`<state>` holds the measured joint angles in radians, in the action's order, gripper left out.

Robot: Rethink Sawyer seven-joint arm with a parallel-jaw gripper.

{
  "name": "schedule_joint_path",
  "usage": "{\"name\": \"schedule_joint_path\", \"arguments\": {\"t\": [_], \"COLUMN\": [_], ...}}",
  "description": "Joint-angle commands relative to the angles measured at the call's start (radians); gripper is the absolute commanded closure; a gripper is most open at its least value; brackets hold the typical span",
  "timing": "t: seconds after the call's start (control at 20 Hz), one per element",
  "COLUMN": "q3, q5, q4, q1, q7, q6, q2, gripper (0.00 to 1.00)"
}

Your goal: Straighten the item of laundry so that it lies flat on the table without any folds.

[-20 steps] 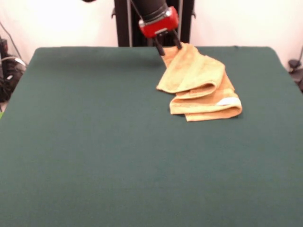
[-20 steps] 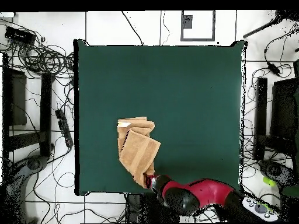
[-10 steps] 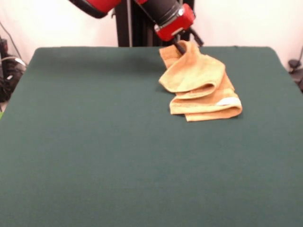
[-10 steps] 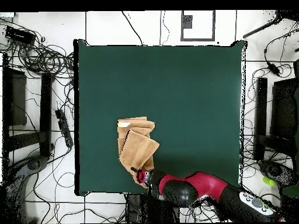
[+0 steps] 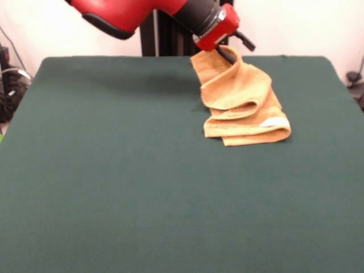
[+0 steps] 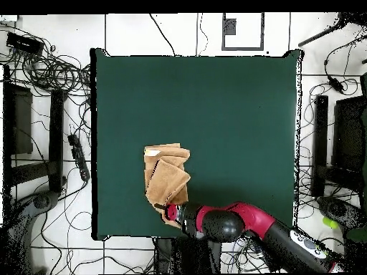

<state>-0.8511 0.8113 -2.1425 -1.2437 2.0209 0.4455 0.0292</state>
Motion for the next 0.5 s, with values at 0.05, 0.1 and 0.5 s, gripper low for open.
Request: {"name": "schedule_joint_path", "arguments": {"t": [0.05,0.1,0.5], "q3": [-0.15,-0.15,0.05], "q5": [-0.027,-0.022,0.189], "q4": [0.208,0.209,0.29], "q1": [0.029,0.032,0.25], "q7": [-0.396,-0.39,-0.118], "q6": [0.155,0.157,0.016], "q2": [-0.066,-0.062,0.079], "gripper": [0.0,0.0,0.0]}}
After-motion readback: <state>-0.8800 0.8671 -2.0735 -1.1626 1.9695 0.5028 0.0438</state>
